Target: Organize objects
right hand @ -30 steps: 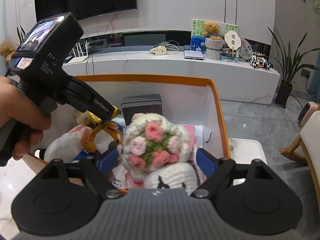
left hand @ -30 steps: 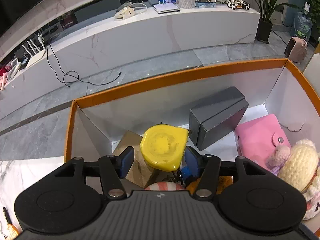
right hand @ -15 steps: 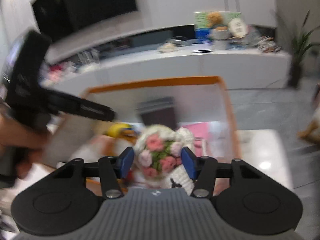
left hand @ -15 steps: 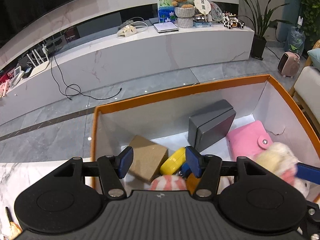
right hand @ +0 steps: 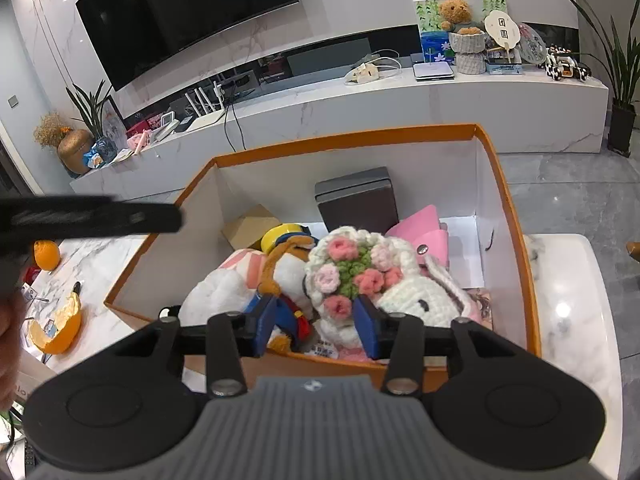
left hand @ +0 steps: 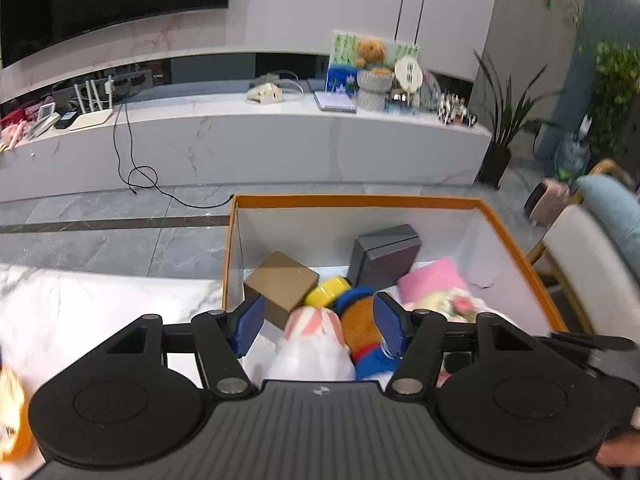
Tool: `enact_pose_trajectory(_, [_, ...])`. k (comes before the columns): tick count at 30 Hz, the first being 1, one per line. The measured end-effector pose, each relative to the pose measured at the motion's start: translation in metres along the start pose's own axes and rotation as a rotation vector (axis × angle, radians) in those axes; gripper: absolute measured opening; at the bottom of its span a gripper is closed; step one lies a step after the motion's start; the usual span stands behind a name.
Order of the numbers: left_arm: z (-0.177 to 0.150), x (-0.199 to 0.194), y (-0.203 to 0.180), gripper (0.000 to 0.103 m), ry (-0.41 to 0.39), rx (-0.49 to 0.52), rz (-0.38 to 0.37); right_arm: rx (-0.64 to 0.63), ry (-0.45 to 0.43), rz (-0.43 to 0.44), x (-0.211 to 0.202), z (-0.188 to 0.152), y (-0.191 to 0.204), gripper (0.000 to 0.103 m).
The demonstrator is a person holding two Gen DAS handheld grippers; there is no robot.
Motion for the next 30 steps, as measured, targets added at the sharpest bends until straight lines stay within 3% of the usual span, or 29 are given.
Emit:
enact_pose_trajectory(6, [-0.021,-0.034,0.002,0.076,-0.031,-0.032,-0.015,-0.049,0.014,-0.064,-0.013,-0.003,0.013,0.054])
enact_pose_trajectory(9, [-0.032,-0.042,-0.001,0.076,-0.027,-0.024,-0.035,-0.046,0.009,-0.089,-0.024,-0.004,0.019,0.063])
enact_pose_trajectory(14, [-0.056,-0.052,-0.007,0.076,-0.024,0.004,-0.058,-0.098,0.005,-0.148,-0.035,-0.007,0.032,0.064])
enact_pose_trajectory(17, [-0.062,-0.057,-0.010,0.081,-0.034,0.014,-0.065,-0.094,0.014,-0.140,-0.039,-0.009,0.038,0.065])
enact_pose_trajectory(21, [-0.059,-0.058,-0.009,0.088,-0.089,0.012,-0.039,-0.107,0.019,-0.152,-0.043,-0.009,0.045,0.071])
enact_pose_trajectory(24, [-0.052,-0.054,-0.003,0.089,-0.057,-0.023,-0.031,-0.106,0.003,-0.159,-0.048,-0.003,0.048,0.077])
enact_pose_trajectory(27, [-0.042,-0.054,-0.002,0.091,-0.041,-0.021,0.025,-0.109,-0.026,-0.165,-0.056,0.007,0.053,0.083])
enact_pose_trajectory(30, [-0.028,-0.060,-0.004,0.091,-0.059,-0.013,0.052,-0.110,-0.068,-0.202,-0.069,0.020,0.057,0.089])
Point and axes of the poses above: each gripper's, at about its wrist camera, not at the fingertips, and x roughly the way its jaws point, y to its left, z to its top, the point moved 5 cm from there along x, roughly the way its jaws point, and after that the axes turned 14 degrees about z, right-handed, at the moved point
